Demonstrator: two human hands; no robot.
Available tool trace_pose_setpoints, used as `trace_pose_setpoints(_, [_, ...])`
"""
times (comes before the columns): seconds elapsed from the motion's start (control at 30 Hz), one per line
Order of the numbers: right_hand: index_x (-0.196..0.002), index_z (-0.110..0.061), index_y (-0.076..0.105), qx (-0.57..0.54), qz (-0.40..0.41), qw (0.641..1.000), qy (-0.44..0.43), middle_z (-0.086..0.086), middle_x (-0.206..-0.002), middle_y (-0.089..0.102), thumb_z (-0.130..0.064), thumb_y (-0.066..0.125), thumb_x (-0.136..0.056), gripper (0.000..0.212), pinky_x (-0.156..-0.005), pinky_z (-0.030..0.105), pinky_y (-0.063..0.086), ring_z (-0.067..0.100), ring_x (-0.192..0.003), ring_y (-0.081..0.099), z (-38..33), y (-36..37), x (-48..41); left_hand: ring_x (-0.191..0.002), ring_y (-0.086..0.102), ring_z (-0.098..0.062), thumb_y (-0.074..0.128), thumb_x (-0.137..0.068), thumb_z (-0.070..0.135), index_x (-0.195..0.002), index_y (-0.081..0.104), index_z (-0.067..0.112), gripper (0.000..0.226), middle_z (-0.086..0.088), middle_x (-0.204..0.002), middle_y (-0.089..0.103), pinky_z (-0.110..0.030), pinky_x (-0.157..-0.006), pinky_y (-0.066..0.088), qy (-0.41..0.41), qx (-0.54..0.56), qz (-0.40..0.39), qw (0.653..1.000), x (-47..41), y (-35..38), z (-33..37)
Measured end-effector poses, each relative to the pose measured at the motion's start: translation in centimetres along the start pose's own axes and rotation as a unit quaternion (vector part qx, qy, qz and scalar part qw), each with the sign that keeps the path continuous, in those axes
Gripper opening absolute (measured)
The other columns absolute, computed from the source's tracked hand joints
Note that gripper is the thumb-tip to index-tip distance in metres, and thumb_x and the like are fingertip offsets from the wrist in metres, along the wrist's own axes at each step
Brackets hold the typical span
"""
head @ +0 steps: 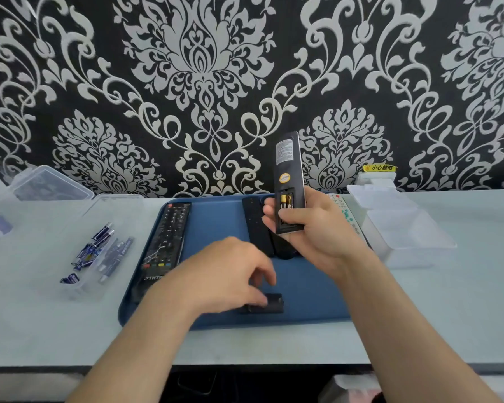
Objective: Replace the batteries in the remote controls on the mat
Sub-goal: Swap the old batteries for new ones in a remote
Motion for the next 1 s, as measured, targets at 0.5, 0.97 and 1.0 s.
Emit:
trace_pose_setpoints(0.5, [-0.112,-0.004,0.063,-0.074,0.066,0.995,0.028,0.018,-0.096,0.069,-0.042,0.044,-0.102,0.044,-0.079,0.041,0.057,0.026,-0.082,0.067,0.4,0.0,-0.7,-0.060,0.062,-0.013,0.075,-0.074,-0.004,-0.098,0.068,0.018,0.033,-0.004,-0.071,0.066,-0.020,-0.062,0.051,0.021,0.437,0.127,0.890,-0.1,-2.3,0.3])
trace_pose_setpoints(0.97, [-0.128,-0.005,0.058,-0.095,0.033,0.995,0.003,0.024,-0.124,0.065,-0.024,0.038,-0.105,0.036,-0.102,0.055,0.047,0.037,-0.113,0.065,0.9,0.9,0.0,-0.066,0.058,-0.010,0.083,-0.070,0.012,-0.094,0.072,0.029,0.032,0.013,-0.093,0.062,-0.019,-0.064,0.052,0.002,0.289,0.429,0.856,-1.7,-1.5,1.7])
trace_pose_setpoints(1.0, [-0.128,-0.003,0.058,-0.106,0.030,0.994,0.004,0.025,-0.125,0.064,-0.024,0.037,-0.105,0.037,-0.101,0.054,0.047,0.036,-0.108,0.066,0.8,1.0,0.0,-0.068,0.058,-0.011,0.083,-0.070,0.012,-0.094,0.074,0.025,0.029,0.013,-0.101,0.062,-0.022,-0.065,0.054,0.011,0.276,0.435,0.857,-1.8,-1.5,1.7])
Point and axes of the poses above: each hand's wrist, its own x-axis away from the middle knuckle, its own y-axis out of the palm, z = x × y, the point moved 2 cm from there along -x, towards the middle knuckle
